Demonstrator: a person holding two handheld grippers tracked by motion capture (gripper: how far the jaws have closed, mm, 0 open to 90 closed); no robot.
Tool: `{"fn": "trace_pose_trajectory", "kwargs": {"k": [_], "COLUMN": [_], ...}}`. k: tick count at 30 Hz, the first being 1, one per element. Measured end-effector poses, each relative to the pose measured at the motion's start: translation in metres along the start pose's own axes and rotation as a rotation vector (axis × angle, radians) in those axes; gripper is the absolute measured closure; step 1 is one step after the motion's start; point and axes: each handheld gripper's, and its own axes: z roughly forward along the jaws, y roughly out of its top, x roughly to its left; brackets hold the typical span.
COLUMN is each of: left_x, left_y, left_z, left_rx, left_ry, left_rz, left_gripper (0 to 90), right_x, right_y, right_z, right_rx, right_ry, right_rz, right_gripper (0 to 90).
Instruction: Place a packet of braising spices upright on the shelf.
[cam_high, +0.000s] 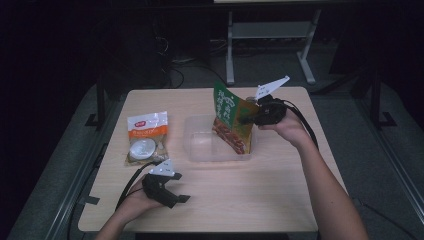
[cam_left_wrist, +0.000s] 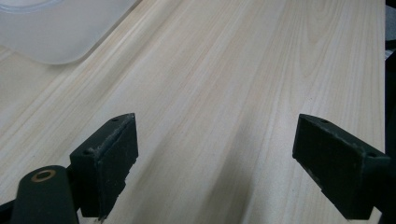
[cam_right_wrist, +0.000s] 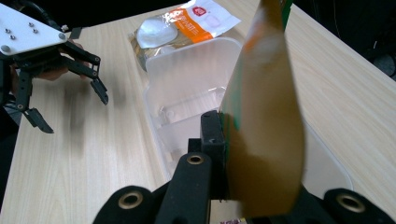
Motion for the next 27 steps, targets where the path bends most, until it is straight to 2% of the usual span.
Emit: {"fn": "trace_pose_trajectory", "kwargs": {"k": [4,11,15,17,19,20,21,22,23,26,27], "left_x": [0.0,0.0,-0.002,-0.002,-0.002,-0.001,-0.001,-0.001,-0.001,-0.002,-0.002], "left_y": [0.0,0.0,0.0,0.0,0.0,0.0,0.0,0.0,0.0,0.0,0.0], "left_z": [0.0,0.002,0.003,0.004,0.004,0.003,0.003,0.003,0.003,0.004,0.004], "left_rx": [0.0,0.008,0.004,0.003,0.004,0.011,0.011,0.011,0.011,0.001,0.001], "left_ry": [0.0,-0.004,-0.006,-0.006,-0.007,-0.006,-0.006,-0.007,-0.007,-0.008,-0.008], "left_rz": [0.0,0.003,-0.006,-0.01,-0.009,-0.001,-0.001,-0.002,-0.002,-0.01,-0.01], "left_gripper": [13.6,13.6,13.7,13.7,13.6,13.7,13.6,13.6,13.6,13.6,13.7], "right_x": [0.001,0.0,-0.002,-0.002,-0.002,-0.002,-0.002,-0.002,-0.002,0.001,0.001], "right_y": [-0.001,-0.012,-0.017,-0.02,-0.022,-0.025,-0.025,-0.026,-0.026,-0.026,-0.026], "right_z": [0.003,0.003,0.0,0.0,0.0,-0.001,-0.001,-0.001,-0.001,-0.004,-0.004], "right_rx": [0.005,-0.01,-0.022,-0.03,-0.029,-0.039,-0.039,-0.036,-0.036,-0.052,-0.052], "right_ry": [-0.005,0.002,-0.017,-0.019,-0.025,-0.03,-0.03,-0.039,-0.039,-0.049,-0.049], "right_rz": [-0.007,0.029,0.035,0.046,0.05,0.054,0.054,0.064,0.064,0.07,0.07], "right_gripper": [89.4,88.7,86.4,79.8,78.6,72.6,72.6,67.7,67.7,52.0,52.0]}}
